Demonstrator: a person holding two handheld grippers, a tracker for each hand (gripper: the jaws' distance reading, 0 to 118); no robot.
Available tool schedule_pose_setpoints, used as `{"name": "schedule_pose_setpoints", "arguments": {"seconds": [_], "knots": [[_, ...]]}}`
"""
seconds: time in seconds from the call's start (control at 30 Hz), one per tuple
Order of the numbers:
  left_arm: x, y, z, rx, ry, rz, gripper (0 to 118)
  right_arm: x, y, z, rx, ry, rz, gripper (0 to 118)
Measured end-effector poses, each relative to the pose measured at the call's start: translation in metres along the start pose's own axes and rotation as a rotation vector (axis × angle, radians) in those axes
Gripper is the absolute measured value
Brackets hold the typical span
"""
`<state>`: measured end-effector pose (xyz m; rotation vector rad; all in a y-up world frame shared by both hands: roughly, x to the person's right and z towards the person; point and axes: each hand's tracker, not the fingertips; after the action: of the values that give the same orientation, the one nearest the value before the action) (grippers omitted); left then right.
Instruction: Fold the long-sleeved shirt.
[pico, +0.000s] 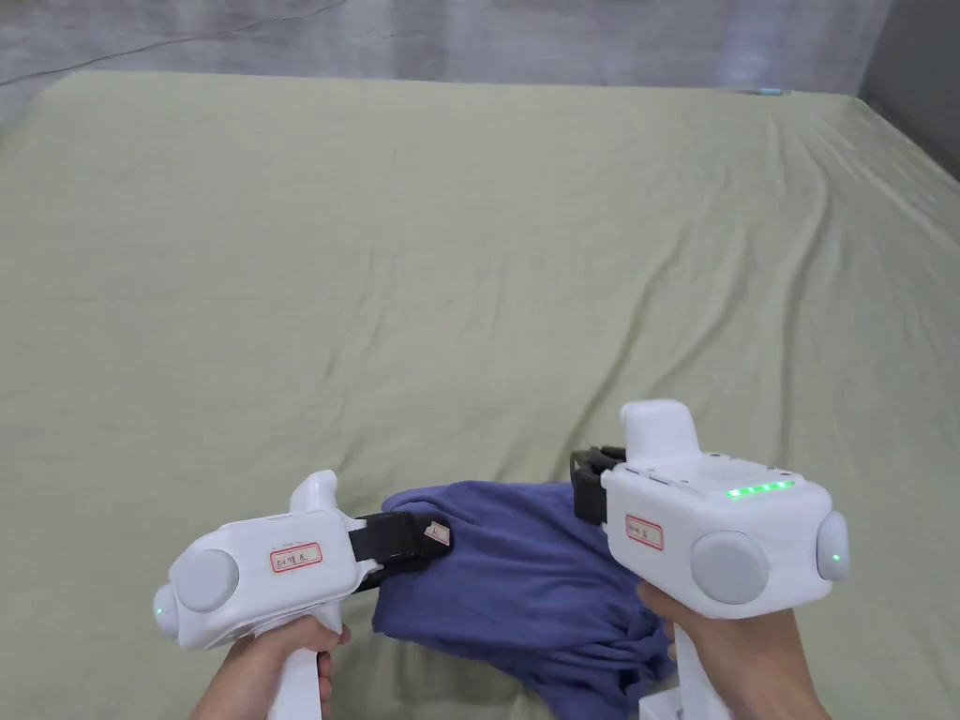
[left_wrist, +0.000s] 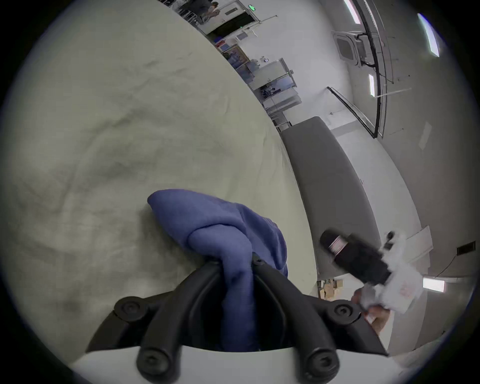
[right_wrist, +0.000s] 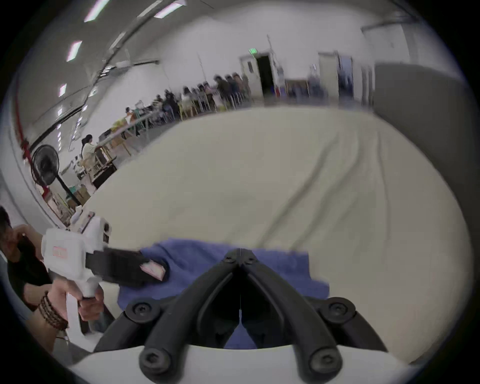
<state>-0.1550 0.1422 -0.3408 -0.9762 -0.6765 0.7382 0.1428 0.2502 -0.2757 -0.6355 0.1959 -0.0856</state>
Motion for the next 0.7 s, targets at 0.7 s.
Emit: {"name": "schedule_pose_setpoints", "arguments": {"seconds": [0.7], "knots": [[-0.234, 0.154, 0.343, 0.263, 0.337, -0.03, 9, -0.371, 0.077, -0.216, 0.137, 0.465, 0.329, 2]]}}
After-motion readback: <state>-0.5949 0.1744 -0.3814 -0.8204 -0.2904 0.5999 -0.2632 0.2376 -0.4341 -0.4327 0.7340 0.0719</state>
